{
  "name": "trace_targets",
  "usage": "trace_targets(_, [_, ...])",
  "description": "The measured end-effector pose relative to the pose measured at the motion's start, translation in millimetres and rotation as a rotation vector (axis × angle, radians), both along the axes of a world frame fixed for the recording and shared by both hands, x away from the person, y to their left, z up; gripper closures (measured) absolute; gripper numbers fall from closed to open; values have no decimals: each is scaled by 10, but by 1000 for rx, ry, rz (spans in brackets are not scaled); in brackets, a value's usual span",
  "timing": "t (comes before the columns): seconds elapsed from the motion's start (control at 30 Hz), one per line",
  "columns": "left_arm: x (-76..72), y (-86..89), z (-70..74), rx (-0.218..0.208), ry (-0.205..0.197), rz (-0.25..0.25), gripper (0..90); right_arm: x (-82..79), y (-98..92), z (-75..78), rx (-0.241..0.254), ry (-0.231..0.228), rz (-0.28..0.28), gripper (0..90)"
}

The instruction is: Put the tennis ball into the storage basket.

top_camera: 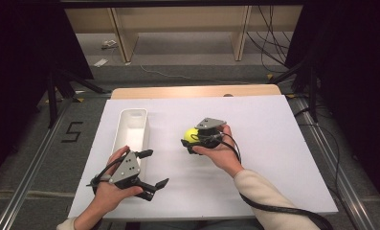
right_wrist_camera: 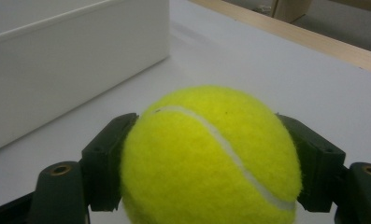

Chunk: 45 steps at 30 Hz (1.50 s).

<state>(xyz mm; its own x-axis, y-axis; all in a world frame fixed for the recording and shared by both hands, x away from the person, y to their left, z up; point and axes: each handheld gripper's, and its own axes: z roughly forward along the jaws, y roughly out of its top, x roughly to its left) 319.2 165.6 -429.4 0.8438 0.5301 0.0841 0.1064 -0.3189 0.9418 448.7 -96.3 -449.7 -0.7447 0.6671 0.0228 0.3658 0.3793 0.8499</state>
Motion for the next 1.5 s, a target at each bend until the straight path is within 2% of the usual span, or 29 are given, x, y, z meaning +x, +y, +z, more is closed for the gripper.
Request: trace_targets(1.5, [4, 1, 2, 3, -3, -2, 0, -43, 24, 199, 53, -21, 6, 266])
